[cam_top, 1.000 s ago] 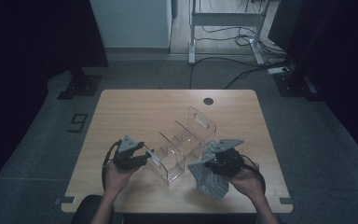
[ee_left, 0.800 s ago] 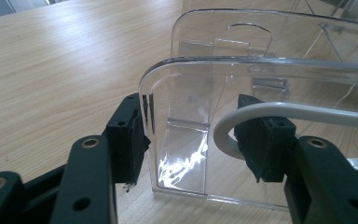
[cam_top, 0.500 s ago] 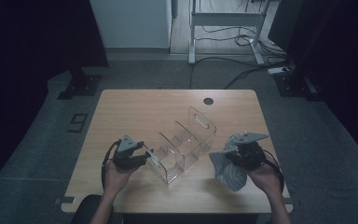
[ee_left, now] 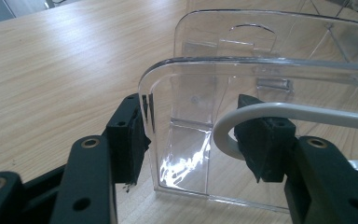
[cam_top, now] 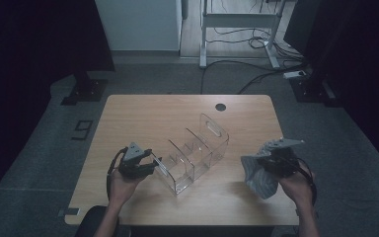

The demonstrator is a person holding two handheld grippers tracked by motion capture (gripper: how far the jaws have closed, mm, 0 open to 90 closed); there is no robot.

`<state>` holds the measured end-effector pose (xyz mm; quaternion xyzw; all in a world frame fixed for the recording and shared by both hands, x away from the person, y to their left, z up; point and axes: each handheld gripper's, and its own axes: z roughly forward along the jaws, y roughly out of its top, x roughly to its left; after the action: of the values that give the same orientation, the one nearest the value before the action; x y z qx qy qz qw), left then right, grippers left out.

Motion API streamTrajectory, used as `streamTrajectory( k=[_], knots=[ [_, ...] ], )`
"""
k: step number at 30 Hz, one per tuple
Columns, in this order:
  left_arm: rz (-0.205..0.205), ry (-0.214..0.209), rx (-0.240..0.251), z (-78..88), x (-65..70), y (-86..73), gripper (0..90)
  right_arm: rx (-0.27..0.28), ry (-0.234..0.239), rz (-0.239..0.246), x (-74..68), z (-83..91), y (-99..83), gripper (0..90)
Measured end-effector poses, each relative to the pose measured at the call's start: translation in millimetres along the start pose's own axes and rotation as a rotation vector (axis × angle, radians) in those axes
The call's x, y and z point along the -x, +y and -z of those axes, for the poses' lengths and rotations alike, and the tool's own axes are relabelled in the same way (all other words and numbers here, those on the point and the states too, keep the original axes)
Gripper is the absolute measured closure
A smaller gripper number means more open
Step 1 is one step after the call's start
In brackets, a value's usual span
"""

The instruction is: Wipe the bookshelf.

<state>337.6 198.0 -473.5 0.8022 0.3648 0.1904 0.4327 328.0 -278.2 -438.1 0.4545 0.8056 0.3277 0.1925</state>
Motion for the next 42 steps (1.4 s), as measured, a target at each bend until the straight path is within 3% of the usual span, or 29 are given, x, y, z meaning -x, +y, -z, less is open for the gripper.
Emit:
streamTrajectory(
  k=[9,21,26,31,36,42],
  knots=[
    [-0.010,0.008,0.002,0.8,-3.5,-0.4,45.0,-0.079,0.005,-0.043,11.0,-28.8,-16.9,64.4],
    [0.003,0.015,0.015,1.4,-8.2,-2.5,44.9,-0.168,0.012,-0.048,23.0,-62.0,-38.5,53.2],
    [0.013,0.021,0.028,0.5,-9.4,-4.9,39.7,-0.205,0.032,-0.046,26.4,-68.9,-43.9,43.9],
    [0.005,0.010,0.033,0.7,-8.5,-6.5,28.6,-0.233,0.084,-0.067,28.1,-70.0,-43.2,35.5],
    [0.008,-0.010,0.030,4.8,-7.3,-7.2,20.4,-0.214,0.079,-0.050,23.6,-64.2,-36.9,29.9],
    [0.009,-0.026,0.014,11.5,-4.6,-8.7,14.6,-0.134,0.071,-0.026,17.5,-50.2,-25.7,24.9]
  ],
)
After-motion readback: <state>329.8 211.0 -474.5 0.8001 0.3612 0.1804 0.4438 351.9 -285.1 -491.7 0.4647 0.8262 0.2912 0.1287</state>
